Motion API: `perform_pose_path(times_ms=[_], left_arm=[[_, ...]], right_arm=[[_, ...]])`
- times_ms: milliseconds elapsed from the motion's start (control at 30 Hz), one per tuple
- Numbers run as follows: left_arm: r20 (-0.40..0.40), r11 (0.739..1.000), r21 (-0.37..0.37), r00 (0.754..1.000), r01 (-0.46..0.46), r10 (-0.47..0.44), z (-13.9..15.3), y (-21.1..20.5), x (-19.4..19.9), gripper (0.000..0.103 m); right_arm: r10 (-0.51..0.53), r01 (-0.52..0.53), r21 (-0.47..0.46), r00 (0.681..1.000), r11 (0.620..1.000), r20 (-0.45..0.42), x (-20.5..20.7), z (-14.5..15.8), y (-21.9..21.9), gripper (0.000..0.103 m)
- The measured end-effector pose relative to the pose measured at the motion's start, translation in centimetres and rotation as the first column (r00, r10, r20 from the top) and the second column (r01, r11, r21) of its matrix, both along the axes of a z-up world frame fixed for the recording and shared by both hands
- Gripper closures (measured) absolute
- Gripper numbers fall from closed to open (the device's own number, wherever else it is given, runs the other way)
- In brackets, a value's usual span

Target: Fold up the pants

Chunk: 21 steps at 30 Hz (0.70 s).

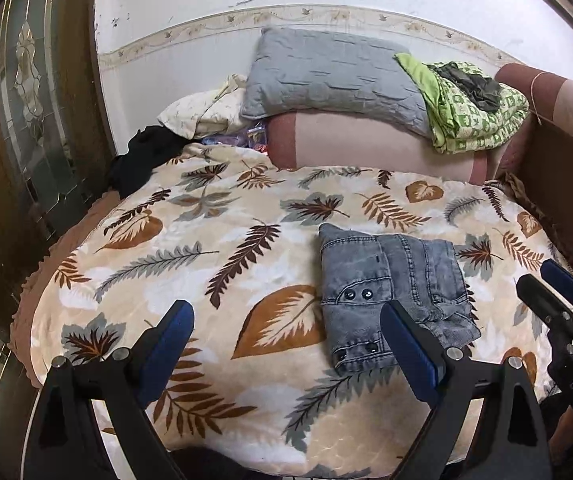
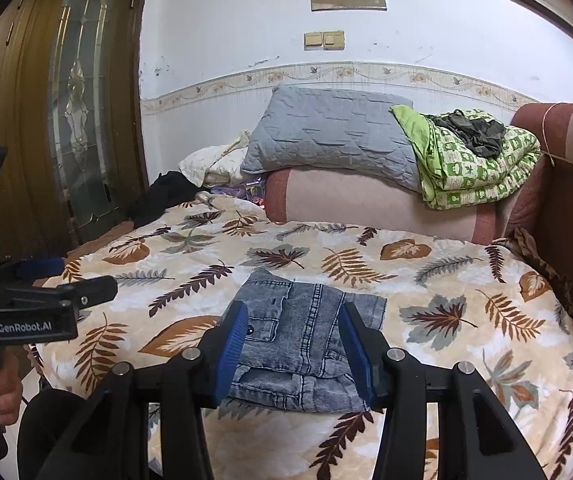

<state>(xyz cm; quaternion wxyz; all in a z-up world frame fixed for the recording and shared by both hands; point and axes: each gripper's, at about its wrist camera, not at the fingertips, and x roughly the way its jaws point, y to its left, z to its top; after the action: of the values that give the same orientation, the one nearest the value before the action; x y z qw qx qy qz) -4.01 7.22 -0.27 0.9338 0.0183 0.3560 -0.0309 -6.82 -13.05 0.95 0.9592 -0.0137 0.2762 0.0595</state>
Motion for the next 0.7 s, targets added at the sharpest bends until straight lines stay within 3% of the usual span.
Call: perform_pose_path(times_ms=[700], left_arm=[[-0.030,0.998,-0.050,0.999,-0.032,0.030,-1.0,2.9,0.6,0.009]], right_arm=[[0.003,-0.004,-0.024,0.999,1.000,-0.052,1.5,-0.3,2.6,0.052]])
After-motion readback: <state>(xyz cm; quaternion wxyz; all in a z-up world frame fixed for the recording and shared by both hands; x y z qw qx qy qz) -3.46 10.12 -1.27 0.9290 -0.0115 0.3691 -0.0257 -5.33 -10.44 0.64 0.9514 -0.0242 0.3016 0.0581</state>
